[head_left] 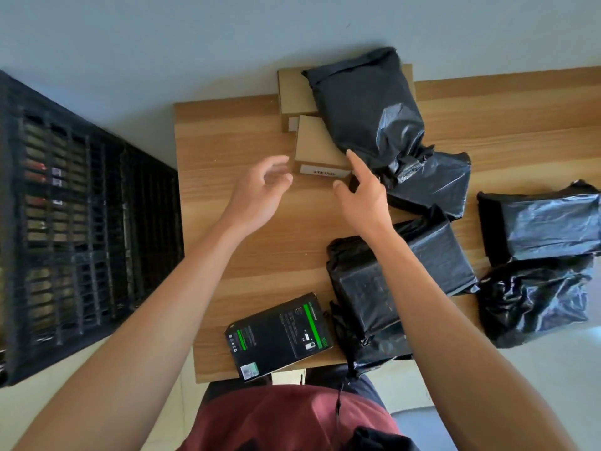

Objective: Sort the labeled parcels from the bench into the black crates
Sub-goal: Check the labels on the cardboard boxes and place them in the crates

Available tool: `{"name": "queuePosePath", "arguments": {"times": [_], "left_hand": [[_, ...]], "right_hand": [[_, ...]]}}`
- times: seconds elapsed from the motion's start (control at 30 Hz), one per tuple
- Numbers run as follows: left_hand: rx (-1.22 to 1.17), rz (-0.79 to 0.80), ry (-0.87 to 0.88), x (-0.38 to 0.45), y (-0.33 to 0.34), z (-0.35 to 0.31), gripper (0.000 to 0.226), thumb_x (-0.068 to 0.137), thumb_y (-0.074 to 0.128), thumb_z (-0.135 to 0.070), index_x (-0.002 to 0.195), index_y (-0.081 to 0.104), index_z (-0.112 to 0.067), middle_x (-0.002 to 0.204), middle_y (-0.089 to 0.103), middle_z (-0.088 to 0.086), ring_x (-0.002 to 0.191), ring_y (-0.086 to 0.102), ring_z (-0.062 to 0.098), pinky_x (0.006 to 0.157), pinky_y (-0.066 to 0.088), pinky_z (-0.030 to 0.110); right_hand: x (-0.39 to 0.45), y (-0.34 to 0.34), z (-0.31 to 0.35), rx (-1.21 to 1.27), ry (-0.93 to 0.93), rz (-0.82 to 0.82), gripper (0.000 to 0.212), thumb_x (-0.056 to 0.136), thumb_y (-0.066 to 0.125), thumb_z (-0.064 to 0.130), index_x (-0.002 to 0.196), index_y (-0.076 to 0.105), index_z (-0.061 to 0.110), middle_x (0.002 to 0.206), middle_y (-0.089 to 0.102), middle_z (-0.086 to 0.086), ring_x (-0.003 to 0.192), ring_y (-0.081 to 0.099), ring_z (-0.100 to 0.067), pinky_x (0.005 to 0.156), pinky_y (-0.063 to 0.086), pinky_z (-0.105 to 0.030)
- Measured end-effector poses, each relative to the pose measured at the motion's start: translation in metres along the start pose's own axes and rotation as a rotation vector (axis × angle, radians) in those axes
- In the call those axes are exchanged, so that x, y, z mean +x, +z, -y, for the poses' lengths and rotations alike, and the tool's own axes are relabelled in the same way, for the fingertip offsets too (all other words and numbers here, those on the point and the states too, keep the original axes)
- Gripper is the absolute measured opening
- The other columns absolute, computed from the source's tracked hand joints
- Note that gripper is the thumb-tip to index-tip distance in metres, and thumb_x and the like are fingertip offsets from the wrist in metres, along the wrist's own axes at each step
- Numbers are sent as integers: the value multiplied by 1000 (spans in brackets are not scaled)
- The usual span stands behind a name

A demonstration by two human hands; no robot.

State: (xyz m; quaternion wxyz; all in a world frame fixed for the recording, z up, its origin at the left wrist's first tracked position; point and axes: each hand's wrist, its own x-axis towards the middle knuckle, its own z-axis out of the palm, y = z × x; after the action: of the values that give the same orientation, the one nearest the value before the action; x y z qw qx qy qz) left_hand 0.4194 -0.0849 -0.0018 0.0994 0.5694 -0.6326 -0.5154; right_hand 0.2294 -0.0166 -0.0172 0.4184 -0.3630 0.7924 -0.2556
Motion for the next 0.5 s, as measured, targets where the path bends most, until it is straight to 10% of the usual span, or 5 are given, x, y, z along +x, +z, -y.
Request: {"name": "queuePosePath", "arguments": {"times": [0.13, 0.3, 0.5], "left_hand": [[11, 0, -17, 17, 14, -6, 51, 106, 55, -33, 155, 44, -25, 156, 48, -10, 143, 42, 8, 115, 31, 30], [-43, 24, -112, 34, 28, -6, 65, 105, 58, -35, 163, 29, -25, 166, 34, -5, 151, 33, 14, 119, 28, 35], [-88, 18, -171, 34, 36, -8, 64, 104, 60, -35, 161, 34, -20, 162, 42, -2, 148, 40, 17, 123, 32, 43]], "right_hand": [[12, -14, -13, 34, 48, -92, 60, 105, 57, 22, 160, 37, 30, 150, 51, -7, 141, 44, -21, 107, 36, -26], [19, -19, -22, 100, 82, -100, 56, 106, 56, 14, 159, 40, 21, 126, 60, 0, 113, 48, -9, 65, 42, 0], [20, -10, -15, 146, 69, -73, 59, 105, 58, 18, 160, 39, 24, 154, 49, 3, 113, 55, 3, 67, 39, 5]]}}
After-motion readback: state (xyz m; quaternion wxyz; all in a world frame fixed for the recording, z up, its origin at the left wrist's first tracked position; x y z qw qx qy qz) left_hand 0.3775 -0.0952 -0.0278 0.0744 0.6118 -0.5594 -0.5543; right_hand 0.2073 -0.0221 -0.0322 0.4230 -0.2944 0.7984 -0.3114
